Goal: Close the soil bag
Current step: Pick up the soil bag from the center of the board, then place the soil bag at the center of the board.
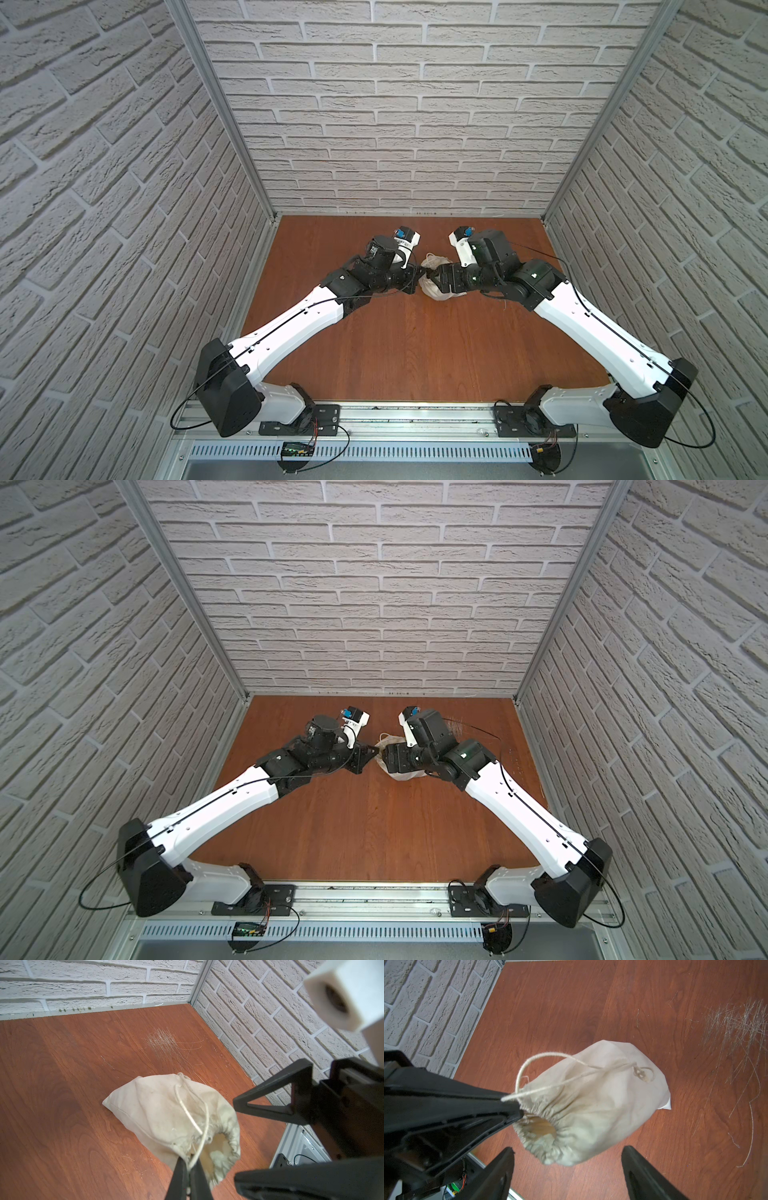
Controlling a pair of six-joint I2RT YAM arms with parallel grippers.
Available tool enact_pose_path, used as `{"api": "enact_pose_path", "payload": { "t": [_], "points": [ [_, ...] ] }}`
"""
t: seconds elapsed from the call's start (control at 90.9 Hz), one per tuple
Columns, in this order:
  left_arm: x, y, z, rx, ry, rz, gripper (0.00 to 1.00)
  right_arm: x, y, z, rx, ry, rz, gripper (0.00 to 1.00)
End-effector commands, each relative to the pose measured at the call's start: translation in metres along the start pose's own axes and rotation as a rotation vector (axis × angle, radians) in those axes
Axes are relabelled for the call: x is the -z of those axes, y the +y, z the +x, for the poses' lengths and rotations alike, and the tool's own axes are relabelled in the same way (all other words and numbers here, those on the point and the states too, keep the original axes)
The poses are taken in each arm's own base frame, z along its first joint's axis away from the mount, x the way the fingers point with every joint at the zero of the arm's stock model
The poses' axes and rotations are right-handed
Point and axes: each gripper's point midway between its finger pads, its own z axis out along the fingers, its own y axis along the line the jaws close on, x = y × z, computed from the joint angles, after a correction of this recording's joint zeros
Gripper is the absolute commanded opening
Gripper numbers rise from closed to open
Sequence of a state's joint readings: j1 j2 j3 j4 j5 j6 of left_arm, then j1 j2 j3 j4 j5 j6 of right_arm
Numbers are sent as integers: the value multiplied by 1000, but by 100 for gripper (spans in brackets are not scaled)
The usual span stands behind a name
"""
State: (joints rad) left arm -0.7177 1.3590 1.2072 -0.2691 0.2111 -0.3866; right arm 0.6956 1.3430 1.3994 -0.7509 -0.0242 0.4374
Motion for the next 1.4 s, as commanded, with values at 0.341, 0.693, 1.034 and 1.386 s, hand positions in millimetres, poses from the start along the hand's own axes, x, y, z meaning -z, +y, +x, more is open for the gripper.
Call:
{"api": "enact_pose_path", "payload": {
  "t": [0.341,0.693,1.034,1.386],
  "points": [
    [42,11,-44,-86,-79,-167,0,15,-59,-22,121,-30,396,55],
    [101,46,-94,-82,-152,-355,0,69,-58,-69,164,-116,409,3],
    [148,63,-70,-34,-163,-421,0,74,-50,-43,96,-109,290,3],
    [121,73,-23,42,-83,-359,0,42,-42,2,55,-9,161,3]
  ]
}}
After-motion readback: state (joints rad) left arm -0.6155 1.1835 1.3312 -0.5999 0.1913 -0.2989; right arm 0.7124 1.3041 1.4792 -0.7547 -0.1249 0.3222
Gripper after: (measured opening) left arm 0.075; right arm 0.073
